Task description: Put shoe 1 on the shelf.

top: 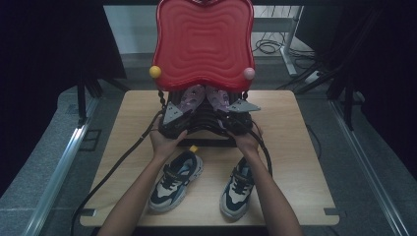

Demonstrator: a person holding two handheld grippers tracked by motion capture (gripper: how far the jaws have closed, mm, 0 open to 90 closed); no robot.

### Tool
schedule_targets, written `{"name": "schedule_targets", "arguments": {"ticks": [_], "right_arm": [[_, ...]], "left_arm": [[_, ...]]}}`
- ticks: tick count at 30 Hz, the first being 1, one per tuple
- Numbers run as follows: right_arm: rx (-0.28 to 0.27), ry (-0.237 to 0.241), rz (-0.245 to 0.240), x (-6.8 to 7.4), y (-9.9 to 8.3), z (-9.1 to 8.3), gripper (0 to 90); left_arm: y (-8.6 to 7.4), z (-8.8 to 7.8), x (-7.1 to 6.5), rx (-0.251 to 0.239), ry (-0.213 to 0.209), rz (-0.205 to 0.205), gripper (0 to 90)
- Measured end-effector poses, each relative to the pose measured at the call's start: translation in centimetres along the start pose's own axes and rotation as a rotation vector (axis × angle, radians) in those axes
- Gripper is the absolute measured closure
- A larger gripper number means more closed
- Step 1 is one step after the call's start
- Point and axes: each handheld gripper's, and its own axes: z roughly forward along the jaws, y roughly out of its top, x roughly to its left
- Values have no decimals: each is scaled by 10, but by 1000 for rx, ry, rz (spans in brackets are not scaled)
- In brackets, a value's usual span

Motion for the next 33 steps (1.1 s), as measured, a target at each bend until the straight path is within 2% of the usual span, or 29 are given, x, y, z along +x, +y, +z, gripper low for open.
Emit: {"name": "schedule_targets", "arguments": {"ticks": [6,9,13,14,18,24,28,31,33], "right_arm": [[40,2,-22,2,-3,1,860],[49,-1,-29,2,-2,-1,850],[55,-12,-37,2,-1,-3,762],[52,-9,-37,3,-1,-4,733],[28,4,-26,7,3,-9,644],[1,35,2,12,8,-16,563],[-1,53,23,14,9,-21,537],[-24,67,43,15,8,-28,524],[-28,64,57,16,8,-33,506]], "left_arm": [[-4,-2,4,0,-35,-33,789],[-5,-2,3,-2,-58,-40,714],[-3,-5,3,1,-71,-56,592],[-2,-7,4,15,-83,-75,578],[1,-19,6,-9,-112,-103,571],[6,-38,15,-41,-122,-154,543],[6,-47,18,-45,-118,-166,534],[5,-50,19,-35,-122,-173,525],[4,-53,18,-28,-121,-169,519]]}}
